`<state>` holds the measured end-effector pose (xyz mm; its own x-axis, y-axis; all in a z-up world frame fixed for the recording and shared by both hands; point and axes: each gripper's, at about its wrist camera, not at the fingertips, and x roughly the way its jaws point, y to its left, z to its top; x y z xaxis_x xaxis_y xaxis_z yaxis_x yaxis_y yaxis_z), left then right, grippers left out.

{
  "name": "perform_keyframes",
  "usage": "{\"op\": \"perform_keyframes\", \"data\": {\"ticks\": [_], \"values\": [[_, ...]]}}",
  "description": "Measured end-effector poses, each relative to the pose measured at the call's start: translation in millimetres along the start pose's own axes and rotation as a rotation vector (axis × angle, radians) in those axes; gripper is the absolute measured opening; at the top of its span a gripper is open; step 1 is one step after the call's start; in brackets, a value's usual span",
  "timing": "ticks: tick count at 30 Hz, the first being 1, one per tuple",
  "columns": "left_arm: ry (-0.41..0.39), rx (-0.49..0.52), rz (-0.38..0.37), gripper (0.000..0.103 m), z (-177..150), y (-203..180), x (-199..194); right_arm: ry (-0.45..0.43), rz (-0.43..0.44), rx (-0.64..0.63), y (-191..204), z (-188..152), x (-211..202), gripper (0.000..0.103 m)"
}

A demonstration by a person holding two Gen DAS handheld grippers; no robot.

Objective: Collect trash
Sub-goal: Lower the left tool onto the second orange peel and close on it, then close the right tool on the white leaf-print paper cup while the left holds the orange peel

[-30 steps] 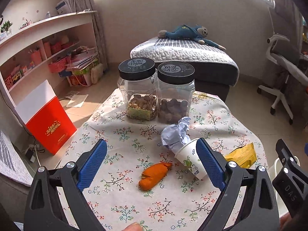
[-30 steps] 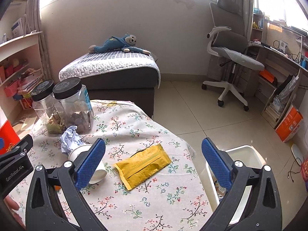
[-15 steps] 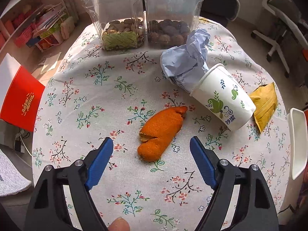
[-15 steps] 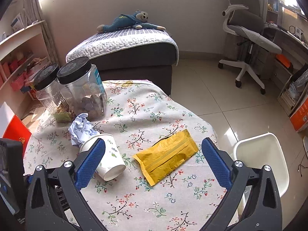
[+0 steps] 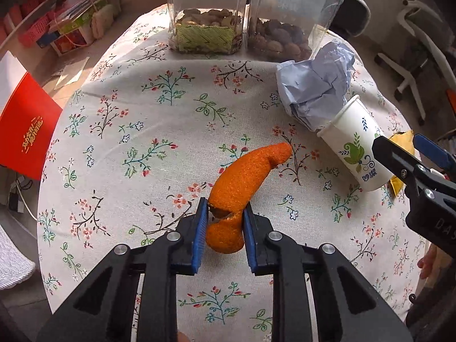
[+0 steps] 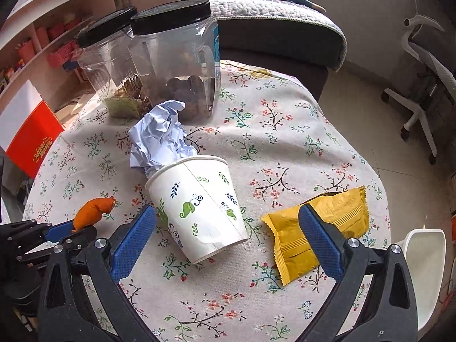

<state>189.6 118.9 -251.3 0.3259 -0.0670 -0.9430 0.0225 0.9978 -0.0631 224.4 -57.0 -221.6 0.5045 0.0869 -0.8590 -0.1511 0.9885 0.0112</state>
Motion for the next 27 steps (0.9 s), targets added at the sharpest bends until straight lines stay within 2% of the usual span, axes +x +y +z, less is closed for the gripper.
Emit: {"op": "perform_keyframes", "data": {"ticks": [6,7,8,11,18,27], "values": [[-0.044,-0.031,0.003,0.024,-3.5,19.8,-24.5,0.042,0.044,-0.072,21.9,-1.8,23.1,0.094],[-0.054,-0.033,0.002,0.024,-3.8,21.8,-28.5,0.051,0.046,-0.067,22.7,-3.0,25.2,0.086],[-0.065,-0.035,0.001,0.024,-3.1,21.7,-32.3,0.067,0.055,-0.059,22.7,-4.1,27.4,0.07],[-0.103,-0.043,-0.01,0.024,-0.2,21.3,-42.0,0.066,0.107,-0.018,20.8,-4.8,23.3,0.061],[-0.216,-0.081,0.034,0.024,5.4,27.0,-68.8,-0.002,0.145,-0.01,29.4,-11.3,-17.6,0.058],[-0.368,-0.095,0.069,0.024,3.3,14.8,-106.1,-0.194,0.145,0.004,23.8,-13.5,-90.3,0.058]]}}
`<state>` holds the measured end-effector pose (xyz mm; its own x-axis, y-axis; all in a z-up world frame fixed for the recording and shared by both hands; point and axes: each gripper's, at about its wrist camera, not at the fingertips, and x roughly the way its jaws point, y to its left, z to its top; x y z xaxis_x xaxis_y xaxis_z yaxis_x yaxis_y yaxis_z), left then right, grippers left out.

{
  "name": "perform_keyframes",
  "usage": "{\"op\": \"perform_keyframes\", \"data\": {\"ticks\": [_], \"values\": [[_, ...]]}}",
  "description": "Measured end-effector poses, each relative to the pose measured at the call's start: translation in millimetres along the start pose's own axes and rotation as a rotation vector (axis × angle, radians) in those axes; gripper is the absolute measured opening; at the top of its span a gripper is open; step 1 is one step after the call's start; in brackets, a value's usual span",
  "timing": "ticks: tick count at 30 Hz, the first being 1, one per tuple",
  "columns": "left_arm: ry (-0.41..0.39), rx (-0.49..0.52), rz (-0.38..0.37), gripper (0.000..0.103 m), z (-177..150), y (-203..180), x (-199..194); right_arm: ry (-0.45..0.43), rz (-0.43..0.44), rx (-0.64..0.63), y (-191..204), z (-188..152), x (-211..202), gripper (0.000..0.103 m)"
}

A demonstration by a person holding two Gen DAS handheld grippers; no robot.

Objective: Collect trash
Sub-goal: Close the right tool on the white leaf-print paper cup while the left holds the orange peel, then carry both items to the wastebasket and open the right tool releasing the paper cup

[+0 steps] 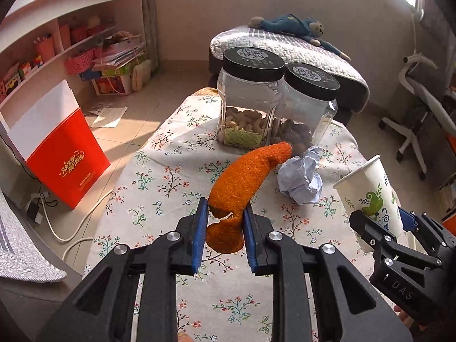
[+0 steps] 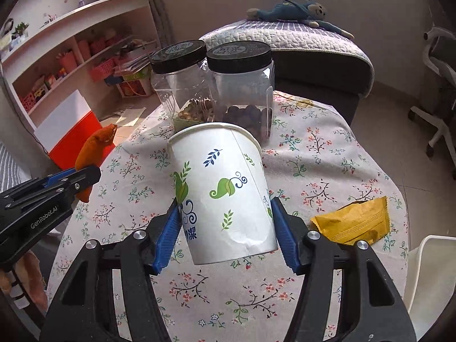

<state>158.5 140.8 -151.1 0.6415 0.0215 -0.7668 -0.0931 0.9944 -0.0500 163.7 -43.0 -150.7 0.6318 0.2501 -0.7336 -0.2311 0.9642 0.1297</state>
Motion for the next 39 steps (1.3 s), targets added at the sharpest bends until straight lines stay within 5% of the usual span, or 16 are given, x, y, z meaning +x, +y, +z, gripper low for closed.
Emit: {"op": "perform_keyframes", "data": {"ticks": [10,39], "values": [[-0.191,0.03,0.065,0.024,-5.4,-37.9,-39.3,-0.146,-0.117,0.028,-21.2,-0.3,-41.3,0.059],[-0.227,0.185,-0.106,0.024,-18.8,-172.5,-52.9,-0.201,-0.343,0.169,-137.0,-29.9,-101.1,0.06]]}}
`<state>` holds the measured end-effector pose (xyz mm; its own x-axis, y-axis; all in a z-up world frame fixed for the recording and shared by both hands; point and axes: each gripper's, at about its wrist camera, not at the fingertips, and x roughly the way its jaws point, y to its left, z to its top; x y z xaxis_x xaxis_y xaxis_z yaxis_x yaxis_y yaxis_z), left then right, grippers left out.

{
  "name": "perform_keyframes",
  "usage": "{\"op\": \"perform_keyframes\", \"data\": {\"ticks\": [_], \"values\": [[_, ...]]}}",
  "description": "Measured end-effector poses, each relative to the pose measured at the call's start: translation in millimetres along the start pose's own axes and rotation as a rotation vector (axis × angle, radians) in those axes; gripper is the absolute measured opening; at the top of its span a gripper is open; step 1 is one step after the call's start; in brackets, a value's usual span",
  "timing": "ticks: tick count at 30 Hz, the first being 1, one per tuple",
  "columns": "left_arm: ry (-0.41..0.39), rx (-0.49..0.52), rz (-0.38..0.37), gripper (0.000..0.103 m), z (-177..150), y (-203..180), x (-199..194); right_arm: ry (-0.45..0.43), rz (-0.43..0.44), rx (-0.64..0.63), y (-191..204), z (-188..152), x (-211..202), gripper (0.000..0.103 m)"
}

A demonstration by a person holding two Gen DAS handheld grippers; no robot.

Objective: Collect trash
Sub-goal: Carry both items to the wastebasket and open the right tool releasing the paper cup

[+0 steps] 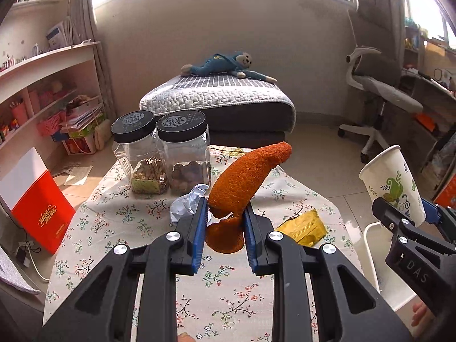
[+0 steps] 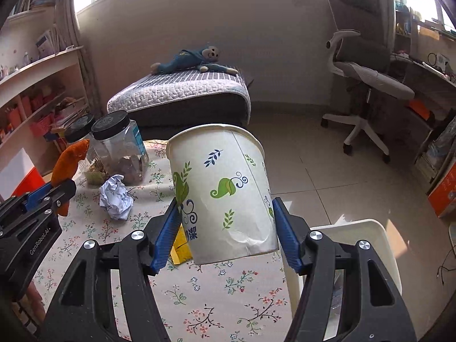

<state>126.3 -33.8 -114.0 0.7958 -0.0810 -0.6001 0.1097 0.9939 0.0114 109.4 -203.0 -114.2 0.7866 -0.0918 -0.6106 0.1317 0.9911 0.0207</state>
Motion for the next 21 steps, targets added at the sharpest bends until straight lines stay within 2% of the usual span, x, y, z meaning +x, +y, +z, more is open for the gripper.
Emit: {"op": "perform_keyframes", "data": {"ticks": [21], "values": [[-0.038,0.136,-0.133,0.024,-2.0,-113.0,-25.0,-0.036,-0.179,0.222,-140.4,-13.1,-27.0,0.061]]}}
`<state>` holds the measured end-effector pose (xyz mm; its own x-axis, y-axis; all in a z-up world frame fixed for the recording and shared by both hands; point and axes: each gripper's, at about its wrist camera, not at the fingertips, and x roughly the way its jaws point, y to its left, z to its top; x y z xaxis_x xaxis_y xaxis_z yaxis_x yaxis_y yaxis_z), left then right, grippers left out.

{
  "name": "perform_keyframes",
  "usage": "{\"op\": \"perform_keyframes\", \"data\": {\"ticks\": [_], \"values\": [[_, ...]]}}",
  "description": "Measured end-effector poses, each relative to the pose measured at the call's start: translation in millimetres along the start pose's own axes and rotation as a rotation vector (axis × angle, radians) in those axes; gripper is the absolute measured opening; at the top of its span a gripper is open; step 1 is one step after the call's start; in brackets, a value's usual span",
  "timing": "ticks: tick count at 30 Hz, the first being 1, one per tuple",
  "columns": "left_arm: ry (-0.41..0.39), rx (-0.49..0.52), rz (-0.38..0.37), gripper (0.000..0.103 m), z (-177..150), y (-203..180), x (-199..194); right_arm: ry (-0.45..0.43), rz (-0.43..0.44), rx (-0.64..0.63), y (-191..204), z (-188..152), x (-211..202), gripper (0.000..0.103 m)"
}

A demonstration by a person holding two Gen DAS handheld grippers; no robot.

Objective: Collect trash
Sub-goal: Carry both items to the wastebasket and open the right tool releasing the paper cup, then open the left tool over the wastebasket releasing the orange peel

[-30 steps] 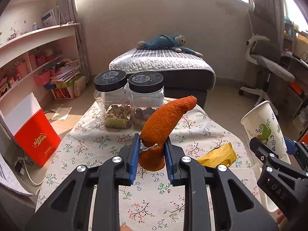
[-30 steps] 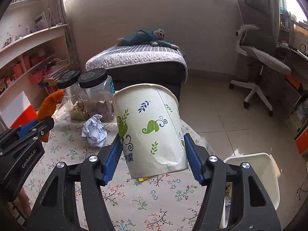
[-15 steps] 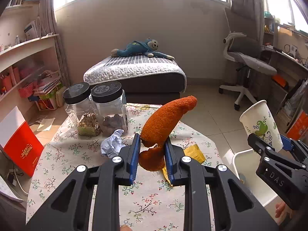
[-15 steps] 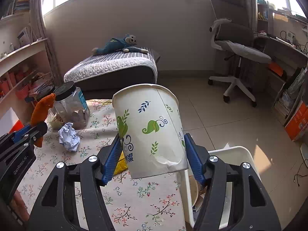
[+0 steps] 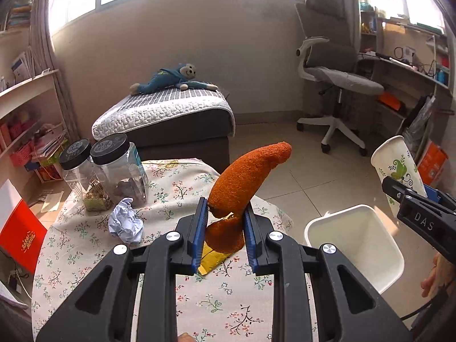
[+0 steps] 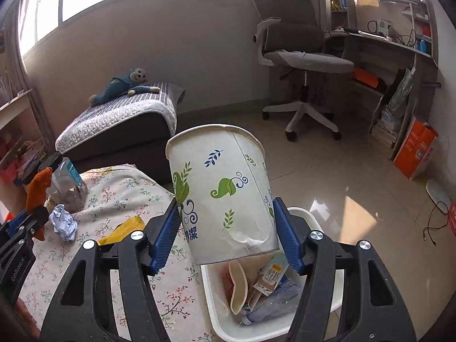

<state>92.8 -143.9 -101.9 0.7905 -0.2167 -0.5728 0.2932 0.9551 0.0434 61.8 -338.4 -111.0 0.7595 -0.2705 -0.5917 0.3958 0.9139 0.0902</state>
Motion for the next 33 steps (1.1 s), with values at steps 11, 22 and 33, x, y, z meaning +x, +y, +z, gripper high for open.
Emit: {"op": "perform_keyframes", "data": {"ticks": [11,22,33], "values": [[-0.015,0.064,-0.141,0.024,15.7,-85.1,-2.1,-0.098,-0.174,0.14,-77.6,4.6,-25.3,0.096],[0.001,0.099,-0.304,0.026,33.8,-170.1,-4.0,-0.177,-0.285,0.351,-156.2,3.3,-52.2,0.096],[0.021,0.09,-0.34,0.071,44.7,-196.6,-0.5,-0.214,-0.317,0.46,-192.1,-2.0,-65.9,0.096]]}}
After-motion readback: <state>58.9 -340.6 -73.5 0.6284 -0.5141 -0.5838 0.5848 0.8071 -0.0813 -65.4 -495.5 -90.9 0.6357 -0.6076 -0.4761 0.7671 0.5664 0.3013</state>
